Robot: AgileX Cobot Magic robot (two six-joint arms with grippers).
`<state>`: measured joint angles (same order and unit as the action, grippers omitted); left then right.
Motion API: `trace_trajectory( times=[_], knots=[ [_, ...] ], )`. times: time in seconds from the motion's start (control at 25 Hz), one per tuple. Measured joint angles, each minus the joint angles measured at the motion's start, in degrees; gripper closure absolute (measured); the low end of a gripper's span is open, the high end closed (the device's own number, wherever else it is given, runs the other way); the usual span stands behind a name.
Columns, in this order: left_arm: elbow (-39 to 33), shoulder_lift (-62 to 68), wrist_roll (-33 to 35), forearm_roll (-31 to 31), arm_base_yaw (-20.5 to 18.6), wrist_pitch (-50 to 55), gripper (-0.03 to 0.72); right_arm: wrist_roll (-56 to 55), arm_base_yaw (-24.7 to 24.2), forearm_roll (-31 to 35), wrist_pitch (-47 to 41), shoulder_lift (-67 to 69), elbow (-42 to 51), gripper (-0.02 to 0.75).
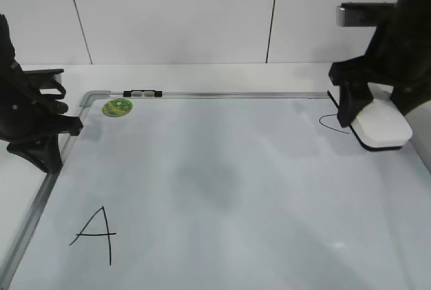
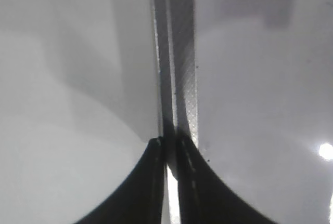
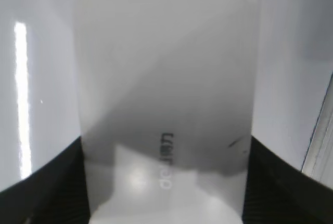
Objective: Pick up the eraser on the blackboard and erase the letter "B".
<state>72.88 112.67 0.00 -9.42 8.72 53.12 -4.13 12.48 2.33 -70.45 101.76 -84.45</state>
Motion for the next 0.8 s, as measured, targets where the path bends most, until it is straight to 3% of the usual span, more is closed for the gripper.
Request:
trace_trajectory(
  times=[0.28,0.48,0.8],
  knots=[
    [0.0,0.0,0.0,-0.2,0.0,0.1,0.654,-1.6,-4.5,-0.9,1.0,-2.5,9.7,0.195],
    [0.0,0.0,0.0,-0.3,0.0,0.2,0.654,-1.7,-9.0,-2.3,2.4,-2.5,9.9,0.195],
    [0.0,0.0,0.0,-0.4,0.0,0.2,0.654,0.3,-12.5,-2.9,3.2,1.3,9.9,0.195]
  ],
)
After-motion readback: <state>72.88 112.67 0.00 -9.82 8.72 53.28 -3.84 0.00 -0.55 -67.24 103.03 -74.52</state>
